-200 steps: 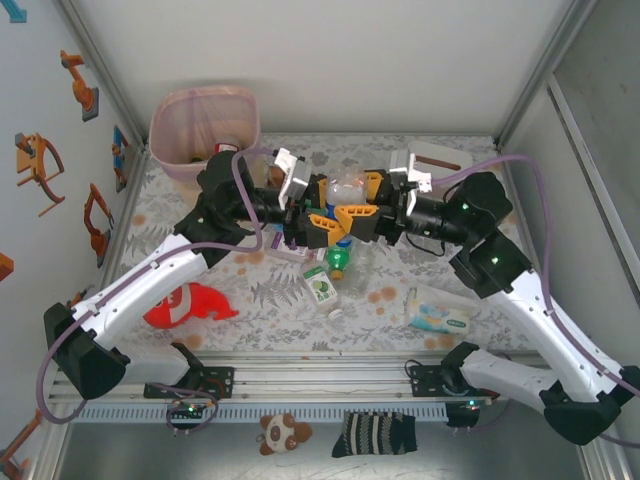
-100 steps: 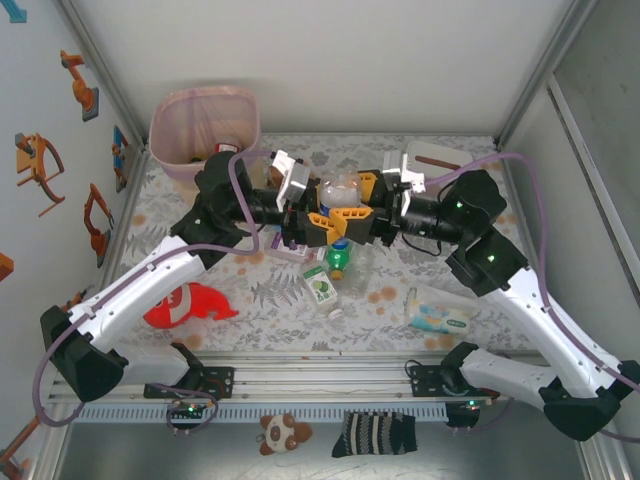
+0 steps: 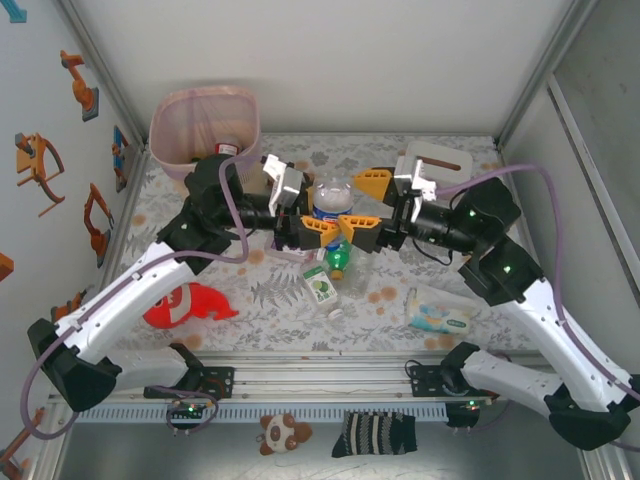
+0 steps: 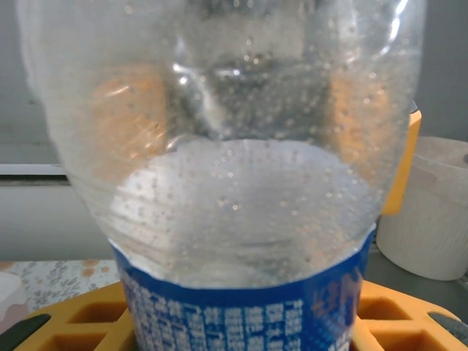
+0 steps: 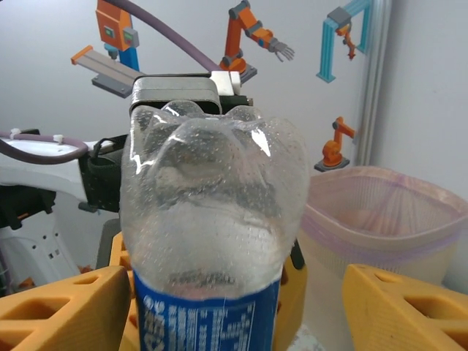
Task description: Put the plastic bottles in the bin
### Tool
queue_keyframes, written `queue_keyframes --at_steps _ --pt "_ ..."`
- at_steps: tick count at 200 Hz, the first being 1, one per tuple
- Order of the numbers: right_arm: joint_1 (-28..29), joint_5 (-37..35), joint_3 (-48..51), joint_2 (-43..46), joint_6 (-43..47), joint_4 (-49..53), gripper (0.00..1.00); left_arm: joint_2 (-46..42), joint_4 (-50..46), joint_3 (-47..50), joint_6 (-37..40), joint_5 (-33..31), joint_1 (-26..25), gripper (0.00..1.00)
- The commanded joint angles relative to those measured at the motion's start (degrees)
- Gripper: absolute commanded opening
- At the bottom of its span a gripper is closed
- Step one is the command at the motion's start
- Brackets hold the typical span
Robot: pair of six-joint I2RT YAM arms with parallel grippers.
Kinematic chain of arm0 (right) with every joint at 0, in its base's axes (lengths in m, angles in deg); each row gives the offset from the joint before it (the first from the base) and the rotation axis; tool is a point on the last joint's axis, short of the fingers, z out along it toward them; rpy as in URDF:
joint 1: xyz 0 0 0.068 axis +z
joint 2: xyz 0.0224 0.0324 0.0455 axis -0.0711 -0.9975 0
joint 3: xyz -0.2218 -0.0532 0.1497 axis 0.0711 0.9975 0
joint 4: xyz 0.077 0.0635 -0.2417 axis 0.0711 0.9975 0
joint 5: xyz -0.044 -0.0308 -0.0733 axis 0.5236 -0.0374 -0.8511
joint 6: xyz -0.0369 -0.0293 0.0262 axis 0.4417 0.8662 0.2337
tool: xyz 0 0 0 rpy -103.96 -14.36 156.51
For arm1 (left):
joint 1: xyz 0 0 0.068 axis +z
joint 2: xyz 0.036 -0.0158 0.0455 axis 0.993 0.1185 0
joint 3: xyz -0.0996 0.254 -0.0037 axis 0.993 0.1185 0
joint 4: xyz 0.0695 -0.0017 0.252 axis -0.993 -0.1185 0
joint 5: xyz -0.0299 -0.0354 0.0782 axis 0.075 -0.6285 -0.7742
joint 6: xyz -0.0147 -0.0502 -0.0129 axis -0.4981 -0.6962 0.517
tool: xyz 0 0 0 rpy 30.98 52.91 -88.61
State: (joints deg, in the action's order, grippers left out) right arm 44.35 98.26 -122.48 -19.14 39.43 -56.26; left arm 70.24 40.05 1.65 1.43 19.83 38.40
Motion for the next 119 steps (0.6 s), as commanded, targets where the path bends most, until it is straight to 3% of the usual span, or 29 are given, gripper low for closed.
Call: queue_keyframes --at_steps 1,42,119 --pt "0.2 -3.4 -1.3 2.0 2.5 1.9 0.75 -1.9 -2.0 0.3 2.4 -3.2 1.5 0.47" --pt "0.2 -6.2 -0.9 3.9 5.0 4.9 0.75 -2.0 -7.6 -1.6 2.1 -14.1 5.6 0.46" --pt "0.2 -7.8 -0.2 3.5 5.1 5.5 0.75 -0.8 -18.6 -7.4 2.4 -42.2 14.0 0.46"
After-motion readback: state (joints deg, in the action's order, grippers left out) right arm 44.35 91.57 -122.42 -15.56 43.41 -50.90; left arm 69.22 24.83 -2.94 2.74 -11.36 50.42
